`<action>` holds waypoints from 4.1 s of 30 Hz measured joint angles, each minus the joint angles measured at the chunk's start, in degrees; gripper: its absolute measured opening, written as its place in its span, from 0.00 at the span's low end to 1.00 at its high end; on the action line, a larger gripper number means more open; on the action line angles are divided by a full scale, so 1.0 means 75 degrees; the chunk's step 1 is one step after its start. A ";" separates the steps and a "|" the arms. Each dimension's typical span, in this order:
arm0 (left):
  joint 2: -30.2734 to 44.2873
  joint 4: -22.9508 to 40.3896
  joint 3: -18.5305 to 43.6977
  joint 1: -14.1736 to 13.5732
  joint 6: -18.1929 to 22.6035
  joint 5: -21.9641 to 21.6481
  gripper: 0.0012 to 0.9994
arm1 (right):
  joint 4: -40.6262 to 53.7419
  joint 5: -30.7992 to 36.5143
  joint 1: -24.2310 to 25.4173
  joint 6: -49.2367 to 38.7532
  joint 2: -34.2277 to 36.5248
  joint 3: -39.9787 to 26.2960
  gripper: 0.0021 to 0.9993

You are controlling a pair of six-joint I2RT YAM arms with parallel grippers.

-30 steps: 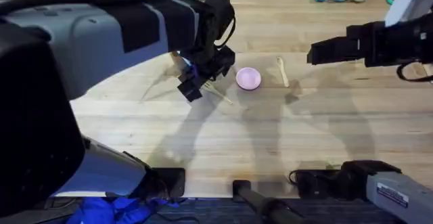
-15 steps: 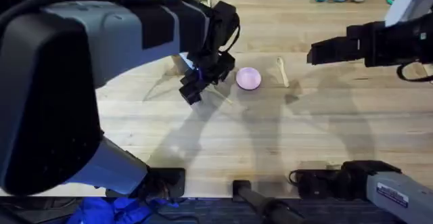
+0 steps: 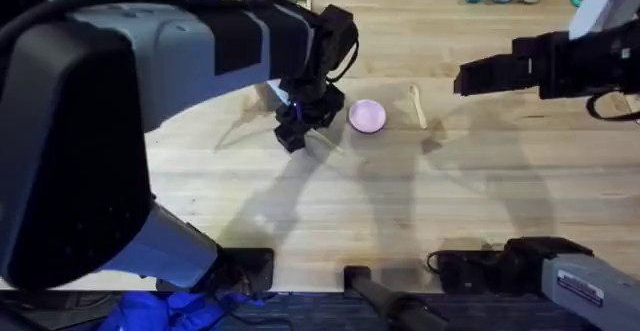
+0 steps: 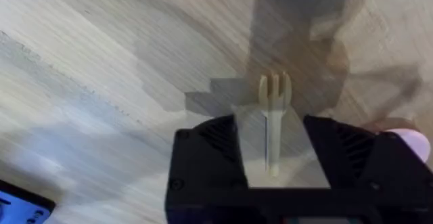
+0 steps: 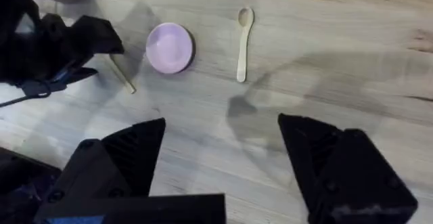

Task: Pick up a utensil and set it on the pink plate, then put the other utensil in the container.

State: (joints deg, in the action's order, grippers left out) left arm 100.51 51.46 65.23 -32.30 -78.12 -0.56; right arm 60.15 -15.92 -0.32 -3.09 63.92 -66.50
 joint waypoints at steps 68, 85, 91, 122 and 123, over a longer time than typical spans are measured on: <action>0.0207 0.0011 0.2226 -0.0313 0.2713 0.0111 0.04 | -0.0001 0.0000 0.0000 -0.0001 0.0000 0.0000 0.99; 0.1404 0.1217 0.4116 -0.0854 0.2585 0.0059 0.04 | -0.0001 0.0000 0.0000 -0.0001 0.0000 0.0000 0.99; 0.2016 0.1636 0.4620 -0.1185 0.2585 -0.0078 0.04 | -0.0001 0.0000 0.0000 -0.0001 0.0000 0.0000 0.99; 0.2834 0.1679 0.4657 -0.1369 0.2585 -0.0107 0.04 | -0.0001 0.0000 0.0000 -0.0001 0.0000 0.0000 0.99; 0.2845 0.1673 0.4657 -0.1367 0.2585 -0.0107 0.04 | -0.0001 0.0000 0.0000 -0.0001 0.0000 0.0000 0.99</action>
State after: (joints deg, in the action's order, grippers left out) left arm 121.84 64.01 100.16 -42.55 -58.74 -1.37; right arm 60.14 -15.92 -0.32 -3.09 63.92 -66.50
